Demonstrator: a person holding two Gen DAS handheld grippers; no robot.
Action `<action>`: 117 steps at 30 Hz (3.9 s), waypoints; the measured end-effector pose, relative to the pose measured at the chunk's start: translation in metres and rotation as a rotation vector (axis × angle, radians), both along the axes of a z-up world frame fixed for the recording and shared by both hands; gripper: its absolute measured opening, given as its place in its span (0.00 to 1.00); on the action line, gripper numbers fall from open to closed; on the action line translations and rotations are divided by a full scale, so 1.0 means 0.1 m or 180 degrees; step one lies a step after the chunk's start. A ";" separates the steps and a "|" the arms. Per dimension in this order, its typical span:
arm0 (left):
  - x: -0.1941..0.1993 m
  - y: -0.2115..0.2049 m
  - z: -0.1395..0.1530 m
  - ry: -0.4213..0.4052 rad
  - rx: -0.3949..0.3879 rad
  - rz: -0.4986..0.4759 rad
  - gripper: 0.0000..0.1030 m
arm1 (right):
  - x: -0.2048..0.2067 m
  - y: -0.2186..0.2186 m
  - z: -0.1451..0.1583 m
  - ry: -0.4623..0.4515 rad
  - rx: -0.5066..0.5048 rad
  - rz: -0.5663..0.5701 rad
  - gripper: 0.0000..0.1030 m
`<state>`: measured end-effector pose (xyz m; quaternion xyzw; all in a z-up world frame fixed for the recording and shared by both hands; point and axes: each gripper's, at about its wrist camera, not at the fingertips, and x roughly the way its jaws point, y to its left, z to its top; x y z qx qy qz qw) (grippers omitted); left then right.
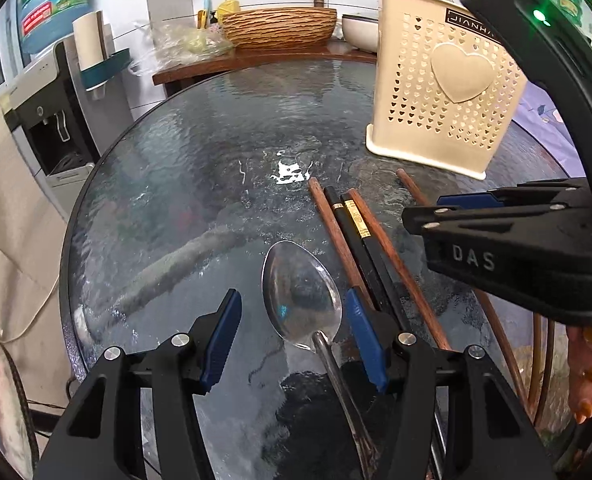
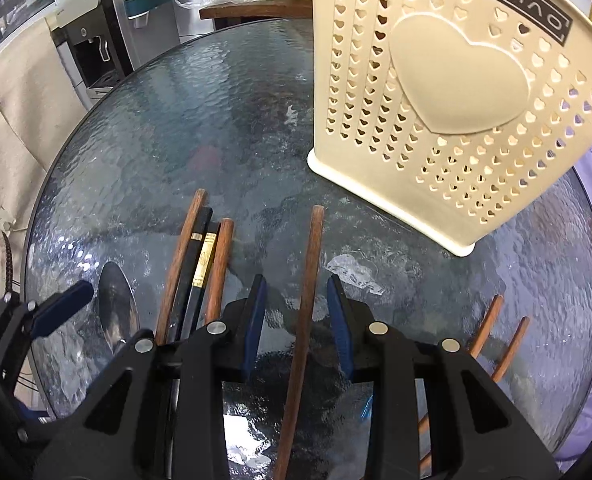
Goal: Organize utensils
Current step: 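Grasp the metal spoon with the left tool while the right tool grasps the wooden chopstick, then lift the metal spoon and chopstick and carry both toward the cream caddy, then lower the metal spoon and chopstick into the caddy and open both tools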
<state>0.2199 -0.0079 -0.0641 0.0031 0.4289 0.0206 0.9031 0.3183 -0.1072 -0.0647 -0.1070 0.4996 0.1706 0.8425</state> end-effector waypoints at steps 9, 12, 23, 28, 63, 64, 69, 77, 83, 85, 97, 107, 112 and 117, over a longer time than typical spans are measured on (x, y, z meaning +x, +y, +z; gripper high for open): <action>0.04 -0.02 0.02 -0.0001 -0.0040 0.0016 0.38 | -0.03 0.11 -0.01 -0.0039 0.0008 0.0007 0.12; 0.07 0.01 0.02 -0.0013 -0.0092 0.0021 0.37 | -0.02 0.10 -0.02 -0.0043 0.0031 -0.0009 0.08; 0.15 0.10 0.07 -0.0047 -0.0365 -0.0142 0.37 | -0.02 -0.12 -0.01 0.0010 0.0283 -0.0047 0.08; 0.10 0.10 0.16 -0.0155 -0.0411 -0.0206 0.37 | -0.07 -0.26 0.06 -0.0033 0.0493 -0.0028 0.07; -0.29 0.14 0.91 -0.0915 -0.0709 -0.0687 0.37 | -0.86 -1.06 1.28 -0.0679 0.1610 0.0099 0.07; -0.29 0.14 0.93 -0.0931 -0.0708 -0.0697 0.37 | -0.88 -1.06 1.31 -0.0699 0.1613 0.0107 0.07; -0.28 0.12 1.00 -0.0968 -0.0734 -0.0750 0.37 | -0.90 -1.08 1.39 -0.0729 0.1672 0.0116 0.07; -0.26 0.12 1.08 -0.1029 -0.0770 -0.0784 0.37 | -0.94 -1.08 1.50 -0.0827 0.1671 0.0149 0.07; -0.19 0.09 1.19 -0.1113 -0.0733 -0.0810 0.37 | -0.96 -1.07 1.65 -0.0954 0.1642 0.0176 0.07; -0.15 0.07 1.24 -0.1143 -0.0726 -0.0834 0.37 | -0.95 -1.08 1.71 -0.1004 0.1627 0.0175 0.07; 0.30 0.01 1.93 -0.1630 -0.0666 -0.0758 0.37 | -0.74 -1.13 2.37 -0.1515 0.1477 0.0098 0.07; 1.00 -0.18 2.39 -0.2001 -0.0626 -0.0379 0.37 | -0.36 -1.30 3.10 -0.2086 0.1444 -0.0261 0.07; 1.18 -0.31 2.26 -0.2080 -0.0465 -0.0330 0.37 | -0.21 -1.39 3.13 -0.2301 0.1359 -0.0433 0.07; 1.26 -0.39 2.03 -0.2049 -0.0363 -0.0324 0.37 | -0.01 -1.42 2.88 -0.2271 0.1232 -0.0556 0.07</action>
